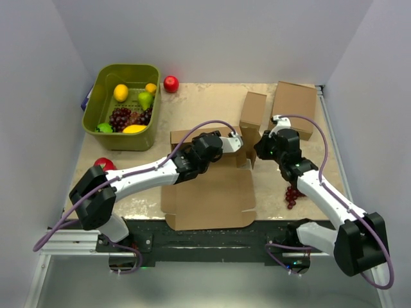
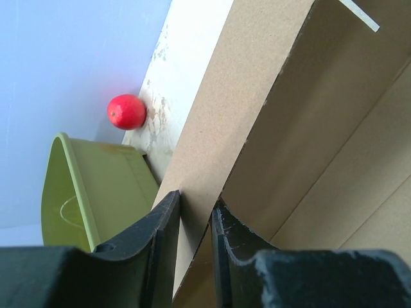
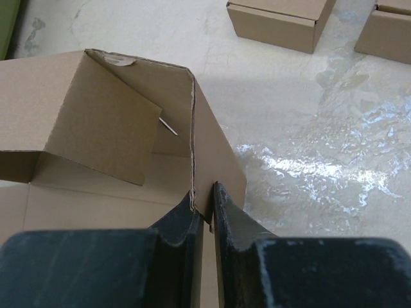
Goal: Fold the paper box
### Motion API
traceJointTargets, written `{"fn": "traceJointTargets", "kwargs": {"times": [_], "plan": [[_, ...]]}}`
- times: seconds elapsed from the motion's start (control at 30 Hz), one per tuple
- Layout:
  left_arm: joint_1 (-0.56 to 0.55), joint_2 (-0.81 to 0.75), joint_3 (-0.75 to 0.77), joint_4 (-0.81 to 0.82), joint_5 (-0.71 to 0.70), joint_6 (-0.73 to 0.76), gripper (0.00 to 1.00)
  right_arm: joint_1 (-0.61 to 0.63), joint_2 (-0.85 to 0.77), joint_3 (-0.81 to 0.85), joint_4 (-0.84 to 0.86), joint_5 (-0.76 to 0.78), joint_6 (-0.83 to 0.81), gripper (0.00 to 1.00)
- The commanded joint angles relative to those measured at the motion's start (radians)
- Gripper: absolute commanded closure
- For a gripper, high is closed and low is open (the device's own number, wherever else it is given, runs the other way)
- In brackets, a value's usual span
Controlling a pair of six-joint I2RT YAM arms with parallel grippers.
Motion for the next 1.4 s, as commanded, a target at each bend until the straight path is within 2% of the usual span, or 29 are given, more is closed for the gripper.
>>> {"fn": "traceJointTargets", "kwargs": {"times": [0.0,0.3,0.47,0.8,1.03,1.17,1.27,1.3,1.37], "plan": [[-0.022,0.027,-0.030,-0.031,0.041,-0.036,0.87,0.075,-0.032,0.034,0.011,0.037,0.054,0.89],[-0.033,0.032,-0.031,-0.035,0.026,-0.050,0.94,0.159,-0.112,-0.010,0.034,0.109,0.182,0.94],[-0.038,0.038,-0.020,-0.055,0.041,-0.068,0.96,0.190,-0.120,-0.025,0.045,0.137,0.198,0.95],[-0.041,0.032,-0.011,-0.066,0.066,-0.090,0.98,0.276,-0.106,-0.061,0.097,0.132,0.210,0.94],[-0.047,0.018,-0.019,-0.061,0.073,-0.091,1.00,0.358,-0.066,-0.059,0.148,0.189,0.221,0.91],[-0.050,0.004,-0.046,-0.048,0.086,-0.081,1.00,0.366,-0.052,-0.051,0.171,0.221,0.227,0.86],[-0.051,-0.010,-0.091,-0.025,0.089,-0.039,1.00,0.366,-0.061,-0.025,0.088,0.293,0.245,0.75],[-0.054,-0.016,-0.108,-0.002,0.089,-0.009,1.00,0.366,-0.078,-0.022,0.068,0.321,0.246,0.66],[-0.067,-0.022,-0.137,0.012,0.083,0.010,1.00,0.365,-0.107,-0.024,0.011,0.365,0.230,0.55]]}}
